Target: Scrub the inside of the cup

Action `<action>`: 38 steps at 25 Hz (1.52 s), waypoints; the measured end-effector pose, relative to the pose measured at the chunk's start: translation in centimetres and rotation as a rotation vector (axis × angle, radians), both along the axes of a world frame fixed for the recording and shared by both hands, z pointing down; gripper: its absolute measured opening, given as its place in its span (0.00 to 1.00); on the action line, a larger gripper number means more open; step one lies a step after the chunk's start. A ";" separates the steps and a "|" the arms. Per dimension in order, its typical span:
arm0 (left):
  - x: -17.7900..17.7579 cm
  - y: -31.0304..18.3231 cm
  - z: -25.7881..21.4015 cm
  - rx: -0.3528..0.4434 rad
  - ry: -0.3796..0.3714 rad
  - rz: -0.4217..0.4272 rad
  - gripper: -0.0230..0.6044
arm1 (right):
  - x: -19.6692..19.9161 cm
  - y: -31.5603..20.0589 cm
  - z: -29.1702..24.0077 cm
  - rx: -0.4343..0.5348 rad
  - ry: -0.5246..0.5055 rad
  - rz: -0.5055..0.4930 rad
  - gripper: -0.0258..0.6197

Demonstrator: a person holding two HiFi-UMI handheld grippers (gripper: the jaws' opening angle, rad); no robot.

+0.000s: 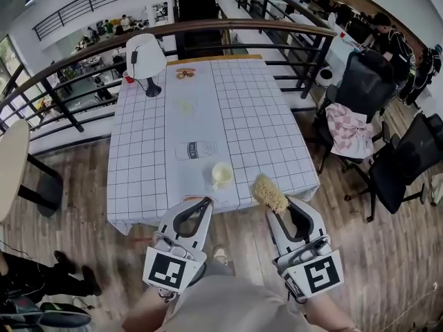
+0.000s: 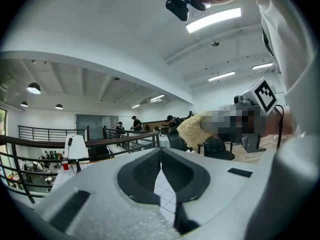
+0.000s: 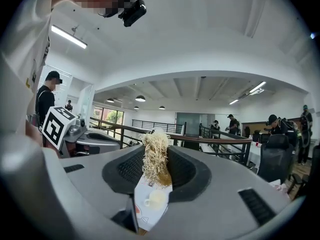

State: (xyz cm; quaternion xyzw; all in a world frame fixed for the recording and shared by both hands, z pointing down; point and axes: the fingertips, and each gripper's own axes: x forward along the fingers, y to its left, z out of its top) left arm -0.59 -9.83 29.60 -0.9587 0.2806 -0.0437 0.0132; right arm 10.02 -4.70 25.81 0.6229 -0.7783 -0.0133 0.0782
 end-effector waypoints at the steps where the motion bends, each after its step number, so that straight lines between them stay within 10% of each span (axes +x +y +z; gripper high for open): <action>1: 0.2 -0.6 0.1 -0.008 -0.006 0.001 0.06 | 0.2 -0.7 0.0 -0.001 -0.005 -0.002 0.22; 28: 1.8 -4.2 2.3 -0.050 -0.070 -0.248 0.06 | 3.2 -7.5 1.8 -0.050 -0.048 -0.227 0.22; 38: 3.6 -6.4 4.6 -0.053 -0.130 -0.195 0.07 | 3.9 -10.1 3.5 -0.098 -0.037 -0.263 0.23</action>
